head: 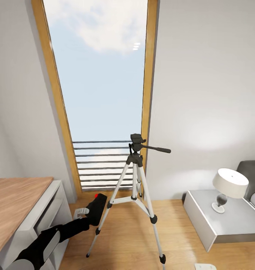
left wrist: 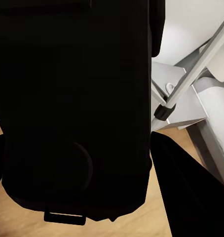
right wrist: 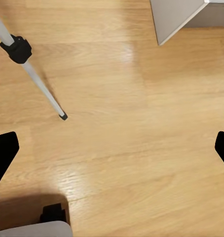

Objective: Attach the digital camera to the camera tripod in the bedroom.

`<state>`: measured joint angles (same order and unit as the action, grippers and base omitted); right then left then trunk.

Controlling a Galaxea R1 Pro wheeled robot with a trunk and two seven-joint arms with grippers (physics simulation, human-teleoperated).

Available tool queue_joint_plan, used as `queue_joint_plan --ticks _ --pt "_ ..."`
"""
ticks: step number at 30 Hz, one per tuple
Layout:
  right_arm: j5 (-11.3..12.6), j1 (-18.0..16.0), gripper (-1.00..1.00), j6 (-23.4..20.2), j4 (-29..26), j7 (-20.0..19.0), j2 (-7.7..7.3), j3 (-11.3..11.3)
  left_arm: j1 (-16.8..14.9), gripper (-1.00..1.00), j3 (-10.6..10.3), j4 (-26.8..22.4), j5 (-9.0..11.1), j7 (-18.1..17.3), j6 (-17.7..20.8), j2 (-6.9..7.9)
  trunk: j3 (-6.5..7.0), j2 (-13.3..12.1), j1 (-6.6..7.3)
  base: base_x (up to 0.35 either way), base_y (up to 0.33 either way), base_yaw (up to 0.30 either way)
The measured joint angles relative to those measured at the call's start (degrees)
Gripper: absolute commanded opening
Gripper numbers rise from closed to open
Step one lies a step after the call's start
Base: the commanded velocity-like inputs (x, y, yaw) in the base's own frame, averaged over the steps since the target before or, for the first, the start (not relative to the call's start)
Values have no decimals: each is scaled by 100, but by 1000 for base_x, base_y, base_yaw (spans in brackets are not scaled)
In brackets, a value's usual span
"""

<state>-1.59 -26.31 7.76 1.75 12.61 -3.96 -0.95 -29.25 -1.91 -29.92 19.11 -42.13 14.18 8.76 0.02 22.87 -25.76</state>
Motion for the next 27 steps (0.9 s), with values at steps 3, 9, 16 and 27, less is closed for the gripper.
queue_joint_plan --ticks 3,9,16,27 --pt "0 0 100 3 0 0 0 0 0 -100 -1 -2 -1 1 -1 -1 0 0 0 0 0 0" --pt "0 0 100 2 0 0 -3 0 0 -100 -2 12 -6 1 -12 -1 0 0 0 0 0 0" --pt "0 0 100 1 0 0 -6 0 0 -100 2 38 -2 2 -43 -1 0 0 0 0 0 0" --pt "6 1 100 2 0 9 3 1 -2 -100 7 44 6 10 -50 4 0 0 0 0 0 -129"
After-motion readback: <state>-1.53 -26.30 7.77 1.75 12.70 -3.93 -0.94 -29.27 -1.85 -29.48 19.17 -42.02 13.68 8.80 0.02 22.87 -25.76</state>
